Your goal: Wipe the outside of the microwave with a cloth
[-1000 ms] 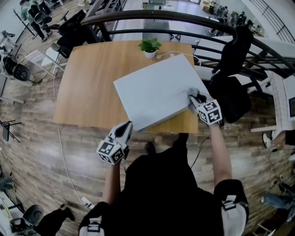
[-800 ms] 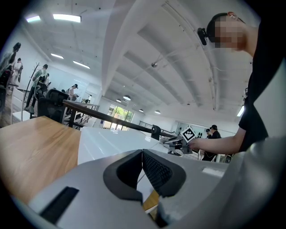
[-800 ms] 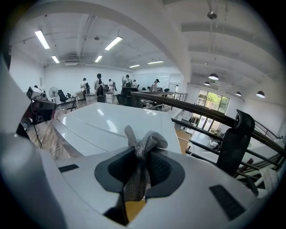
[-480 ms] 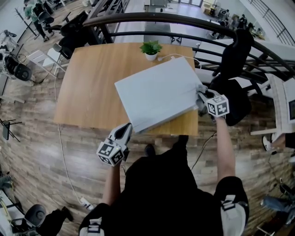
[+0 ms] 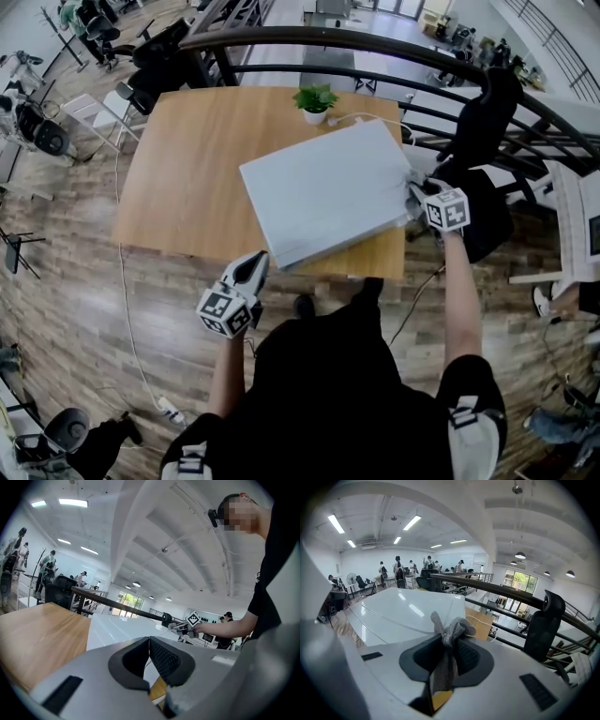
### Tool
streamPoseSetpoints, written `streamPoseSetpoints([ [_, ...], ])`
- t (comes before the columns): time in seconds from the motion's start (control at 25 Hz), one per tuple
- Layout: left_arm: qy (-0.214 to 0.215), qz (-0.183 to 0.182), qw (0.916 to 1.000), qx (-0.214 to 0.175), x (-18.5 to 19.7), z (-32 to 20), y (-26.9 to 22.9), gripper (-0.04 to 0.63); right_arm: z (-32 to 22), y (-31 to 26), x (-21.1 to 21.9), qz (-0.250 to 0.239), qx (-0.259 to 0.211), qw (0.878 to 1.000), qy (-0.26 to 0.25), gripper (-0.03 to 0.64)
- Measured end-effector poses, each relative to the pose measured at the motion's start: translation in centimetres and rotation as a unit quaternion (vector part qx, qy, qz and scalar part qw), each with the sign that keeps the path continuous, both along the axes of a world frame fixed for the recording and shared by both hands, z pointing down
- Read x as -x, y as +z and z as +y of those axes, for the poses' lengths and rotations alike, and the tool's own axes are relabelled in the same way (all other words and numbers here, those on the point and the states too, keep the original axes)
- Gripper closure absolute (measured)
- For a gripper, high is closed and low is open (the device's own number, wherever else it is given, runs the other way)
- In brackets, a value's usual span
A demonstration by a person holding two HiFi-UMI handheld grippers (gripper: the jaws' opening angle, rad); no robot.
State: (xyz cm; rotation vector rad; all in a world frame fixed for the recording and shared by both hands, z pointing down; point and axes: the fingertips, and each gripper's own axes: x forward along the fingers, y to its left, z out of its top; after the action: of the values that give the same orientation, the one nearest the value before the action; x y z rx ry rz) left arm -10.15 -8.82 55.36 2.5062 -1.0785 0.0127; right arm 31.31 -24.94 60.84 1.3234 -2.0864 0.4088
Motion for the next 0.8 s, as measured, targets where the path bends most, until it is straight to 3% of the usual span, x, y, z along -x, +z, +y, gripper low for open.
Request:
streamPoseSetpoints([
  [0.24,-0.008,-0.001,0.9999,0.009,0.4,0.2,0.1,0.592,-1.5,-1.3,0.6,0.01,-0.019,1.0,-0.008,0.554],
  [0.8,-0.025,-0.002,0.9996,0.012,1.3,0.1,0.4,0.592,-3.0,-1.2,1.2,0.014,-0.013,1.0,-0.011,0.555],
])
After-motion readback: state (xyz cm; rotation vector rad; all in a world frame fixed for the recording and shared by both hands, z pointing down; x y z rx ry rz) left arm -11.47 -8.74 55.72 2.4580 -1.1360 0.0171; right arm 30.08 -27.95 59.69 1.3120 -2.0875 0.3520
